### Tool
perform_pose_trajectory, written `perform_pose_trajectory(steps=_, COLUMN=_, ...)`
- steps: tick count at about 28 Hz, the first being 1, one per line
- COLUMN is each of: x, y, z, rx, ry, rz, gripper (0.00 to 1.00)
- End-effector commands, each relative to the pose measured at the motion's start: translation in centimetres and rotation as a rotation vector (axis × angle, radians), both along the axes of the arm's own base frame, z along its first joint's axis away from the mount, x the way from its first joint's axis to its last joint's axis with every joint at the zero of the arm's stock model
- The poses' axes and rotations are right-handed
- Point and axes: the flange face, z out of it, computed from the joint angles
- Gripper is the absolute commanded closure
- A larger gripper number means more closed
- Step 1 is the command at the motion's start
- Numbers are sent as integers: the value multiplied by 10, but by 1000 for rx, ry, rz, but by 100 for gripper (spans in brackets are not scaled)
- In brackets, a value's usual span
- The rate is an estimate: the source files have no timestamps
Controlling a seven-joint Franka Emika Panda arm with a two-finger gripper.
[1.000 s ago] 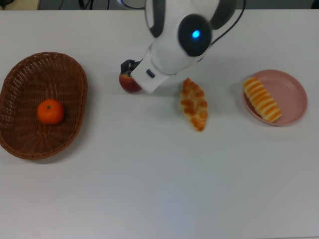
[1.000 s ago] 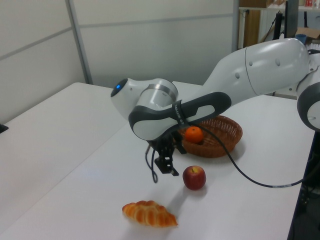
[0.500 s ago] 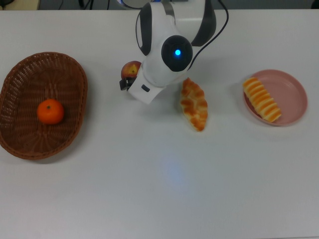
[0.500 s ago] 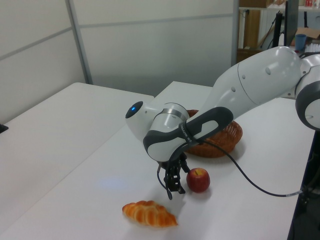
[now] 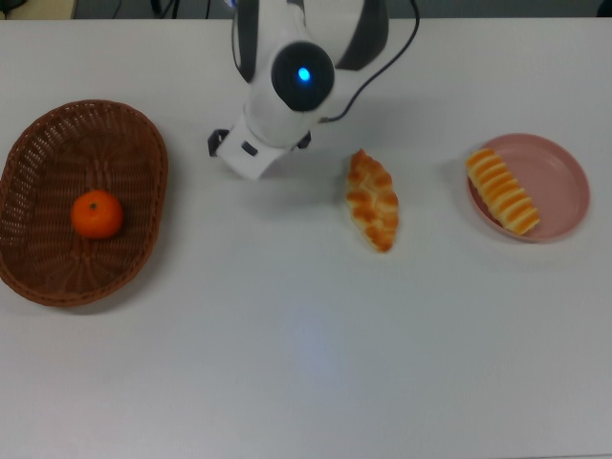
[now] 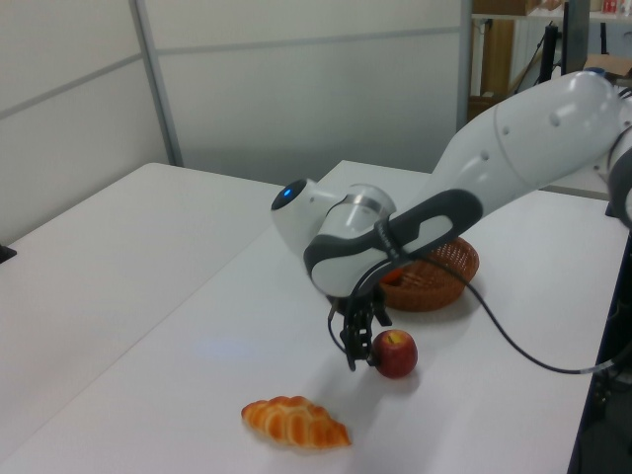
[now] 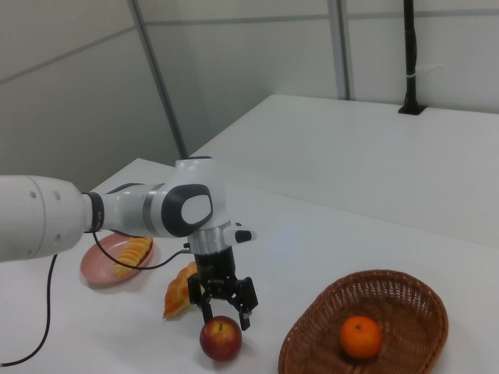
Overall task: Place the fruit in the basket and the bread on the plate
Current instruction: 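Lower the gripper to the red apple and grasp it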
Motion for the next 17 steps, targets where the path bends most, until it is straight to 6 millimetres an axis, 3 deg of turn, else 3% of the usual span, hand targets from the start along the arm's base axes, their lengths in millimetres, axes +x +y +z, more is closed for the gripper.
perform_pose_trajectory(steps=1, x=-22, y=-10, z=6, rx=49, ry=-44, rz=16, gripper=0)
perform_pose_trajectory(steps=17, x=-30, y=-10, z=-10, rx=45, ry=-32, rz=31, gripper=0)
